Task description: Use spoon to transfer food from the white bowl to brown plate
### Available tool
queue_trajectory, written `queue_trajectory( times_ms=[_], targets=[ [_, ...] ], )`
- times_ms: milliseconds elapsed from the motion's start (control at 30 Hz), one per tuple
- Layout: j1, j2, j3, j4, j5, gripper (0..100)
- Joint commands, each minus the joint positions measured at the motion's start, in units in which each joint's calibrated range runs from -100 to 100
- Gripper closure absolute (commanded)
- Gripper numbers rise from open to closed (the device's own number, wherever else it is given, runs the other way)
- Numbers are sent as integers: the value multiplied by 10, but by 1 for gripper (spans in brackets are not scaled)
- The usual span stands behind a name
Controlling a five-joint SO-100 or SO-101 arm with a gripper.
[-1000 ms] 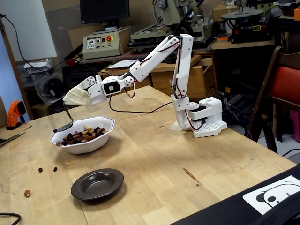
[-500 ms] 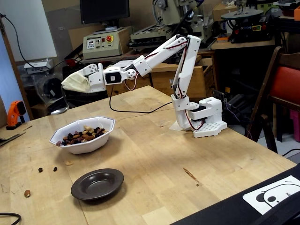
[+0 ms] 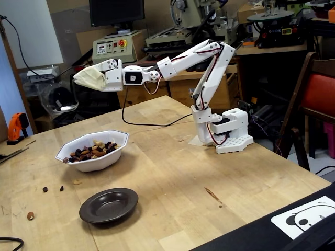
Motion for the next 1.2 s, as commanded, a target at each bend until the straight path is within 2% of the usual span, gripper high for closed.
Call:
queue_trajectory(
  times_ms=[0,300,1167],
  targets=[
    [0,-82,25,-6,3,98],
    [-6,-145,69,-6,3,98],
    [-190,-148,84,-6,4,98]
  ],
)
